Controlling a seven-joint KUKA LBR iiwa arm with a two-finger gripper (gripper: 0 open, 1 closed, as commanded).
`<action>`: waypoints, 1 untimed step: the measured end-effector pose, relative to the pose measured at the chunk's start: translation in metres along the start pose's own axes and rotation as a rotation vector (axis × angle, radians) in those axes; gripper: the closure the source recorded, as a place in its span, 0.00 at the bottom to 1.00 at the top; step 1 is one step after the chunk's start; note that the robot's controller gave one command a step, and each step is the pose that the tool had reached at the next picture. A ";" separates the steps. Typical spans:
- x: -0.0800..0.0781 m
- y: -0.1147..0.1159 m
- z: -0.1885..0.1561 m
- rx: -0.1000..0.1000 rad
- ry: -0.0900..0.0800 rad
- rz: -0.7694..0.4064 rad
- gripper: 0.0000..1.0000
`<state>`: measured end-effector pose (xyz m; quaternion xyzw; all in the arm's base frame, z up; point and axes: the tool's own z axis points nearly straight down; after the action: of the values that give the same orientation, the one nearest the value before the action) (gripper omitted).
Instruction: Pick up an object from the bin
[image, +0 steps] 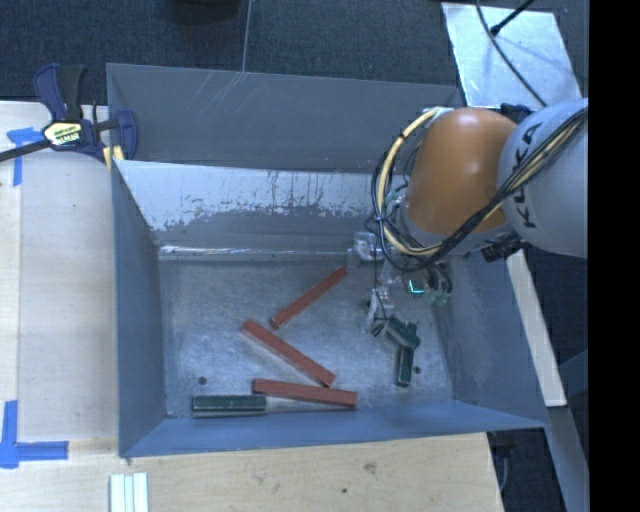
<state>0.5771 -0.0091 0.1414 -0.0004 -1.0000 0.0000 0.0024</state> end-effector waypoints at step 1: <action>-0.019 0.044 0.067 -0.002 -0.002 0.015 0.00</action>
Offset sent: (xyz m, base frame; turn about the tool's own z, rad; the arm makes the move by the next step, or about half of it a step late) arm 0.0193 0.0413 -0.0629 0.0195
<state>0.5962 0.0350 0.0746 -0.0080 -1.0000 -0.0009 0.0013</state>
